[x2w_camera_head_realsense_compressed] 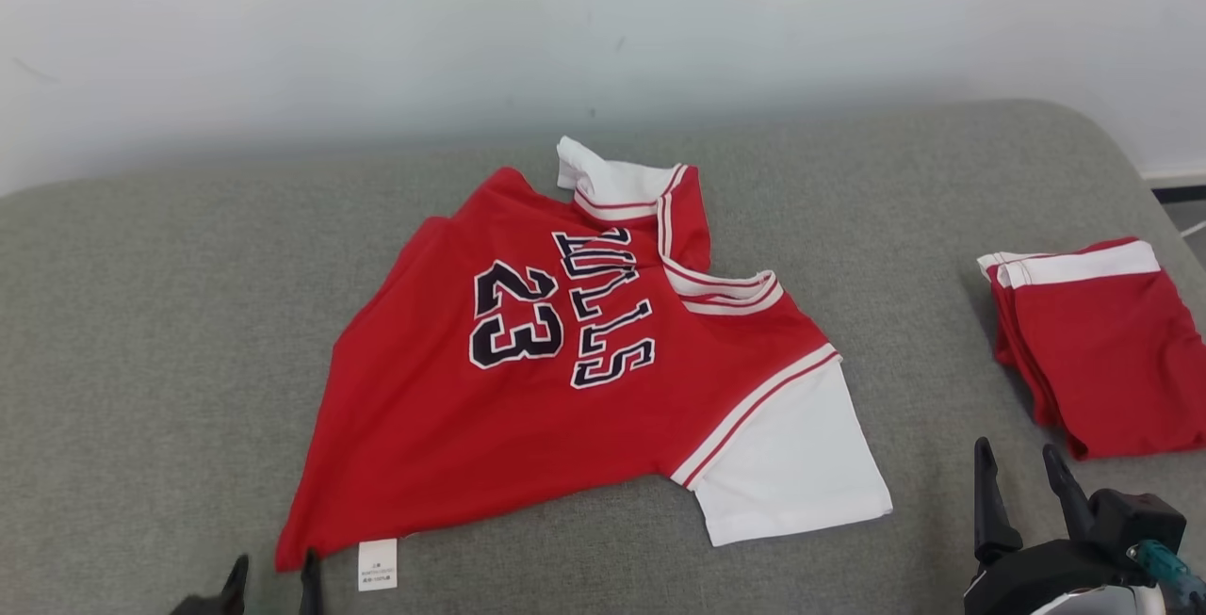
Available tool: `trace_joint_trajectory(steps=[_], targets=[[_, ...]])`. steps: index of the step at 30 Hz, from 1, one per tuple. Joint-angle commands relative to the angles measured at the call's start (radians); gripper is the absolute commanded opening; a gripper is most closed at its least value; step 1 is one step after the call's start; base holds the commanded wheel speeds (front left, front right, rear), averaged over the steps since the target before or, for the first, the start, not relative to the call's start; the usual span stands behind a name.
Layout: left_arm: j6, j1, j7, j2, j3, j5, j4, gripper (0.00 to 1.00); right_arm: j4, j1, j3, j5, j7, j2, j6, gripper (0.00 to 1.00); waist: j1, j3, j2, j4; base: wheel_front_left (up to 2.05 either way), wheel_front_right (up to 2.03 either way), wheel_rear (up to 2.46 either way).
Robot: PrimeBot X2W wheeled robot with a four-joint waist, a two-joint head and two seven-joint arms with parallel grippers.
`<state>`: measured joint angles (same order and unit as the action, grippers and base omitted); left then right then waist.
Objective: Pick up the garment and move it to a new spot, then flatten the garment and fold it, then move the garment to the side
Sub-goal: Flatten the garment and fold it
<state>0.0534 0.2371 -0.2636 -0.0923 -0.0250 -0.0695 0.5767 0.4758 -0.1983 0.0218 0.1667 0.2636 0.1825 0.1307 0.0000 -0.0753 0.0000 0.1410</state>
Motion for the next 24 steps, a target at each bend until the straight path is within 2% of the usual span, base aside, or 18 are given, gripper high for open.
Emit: trace_joint_trajectory(steps=[1, 9, 15, 24], targets=[[0.007, -0.04, -0.001, 0.002, -0.013, 0.0, -0.006, 1.0, 0.005, 0.014, -0.001, 0.001, 0.001, -0.009, 0.0, 1.0, 0.0, 0.032, 0.0, -0.012, 0.0, 0.0, 0.0], [0.001, -0.104, -0.001, 0.013, -0.029, 0.01, -0.005, 1.0, 0.006, 0.03, -0.001, -0.006, 0.001, -0.03, 0.0, 1.0, 0.0, 0.075, 0.0, -0.04, 0.0, 0.0, 0.0], [0.007, -0.15, -0.001, 0.025, -0.053, 0.003, -0.087, 1.0, -0.005, 0.058, 0.003, -0.019, 0.0, -0.042, 0.0, 1.0, 0.0, 0.1, 0.0, -0.069, 0.0, 0.0, 0.0], [-0.007, -0.197, -0.001, 0.038, -0.045, 0.006, -0.179, 1.0, -0.024, 0.098, 0.035, -0.042, 0.0, -0.047, 0.0, 1.0, 0.0, 0.118, 0.0, -0.104, 0.0, 0.0, 0.0]])
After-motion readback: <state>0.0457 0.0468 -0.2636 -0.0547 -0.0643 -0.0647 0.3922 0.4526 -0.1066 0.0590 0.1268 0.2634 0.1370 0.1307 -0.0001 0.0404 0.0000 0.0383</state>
